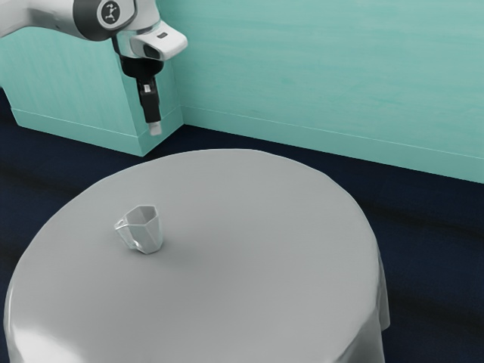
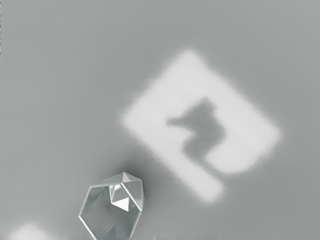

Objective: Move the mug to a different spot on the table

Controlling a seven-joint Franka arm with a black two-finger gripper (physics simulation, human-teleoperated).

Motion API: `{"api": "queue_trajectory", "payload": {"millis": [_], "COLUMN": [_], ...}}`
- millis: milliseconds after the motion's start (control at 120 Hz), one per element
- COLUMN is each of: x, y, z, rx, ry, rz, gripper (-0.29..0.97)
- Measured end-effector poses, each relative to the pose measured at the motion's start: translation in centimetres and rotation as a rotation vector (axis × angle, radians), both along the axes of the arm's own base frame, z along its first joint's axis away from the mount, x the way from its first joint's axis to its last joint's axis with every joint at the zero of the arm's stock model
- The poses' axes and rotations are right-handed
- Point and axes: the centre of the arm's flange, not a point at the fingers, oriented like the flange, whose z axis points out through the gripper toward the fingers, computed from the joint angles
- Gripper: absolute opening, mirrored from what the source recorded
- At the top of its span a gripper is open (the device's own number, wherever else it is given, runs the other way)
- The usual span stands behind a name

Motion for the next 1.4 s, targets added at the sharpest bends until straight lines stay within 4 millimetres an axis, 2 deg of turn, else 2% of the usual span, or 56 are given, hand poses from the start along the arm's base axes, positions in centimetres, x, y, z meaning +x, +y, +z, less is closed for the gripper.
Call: {"api": "queue_trajectory", "payload": {"millis": [383,467,550,625,742,800,942,1033,1192,1400], "x": [-0.2,-0.9,-3.2,-4.4,-5.8,-6.1,-6.3,-6.8,-9.3,-7.5], "y": [-0.4,-0.3,0.7,2.6,9.1,10.1,11.3,13.3,17.4,18.0], "z": [-0.7,-1.2,-1.1,-1.4,-2.1,-2.5,-7.1,-9.4,-14.1,-17.9], "rx": [-0.002,0.001,0.002,-0.005,-0.015,-0.013,-0.025,-0.034,-0.111,-0.117], "ry": [0.017,0.041,0.061,0.080,0.092,0.093,0.122,0.111,0.068,0.028], "rz": [-0.008,-0.009,-0.005,0.017,0.111,0.111,0.066,0.050,0.072,0.033], "gripper": [0.68,0.68,0.68,0.68,0.68,0.68,0.68,0.68,0.68,0.68]}}
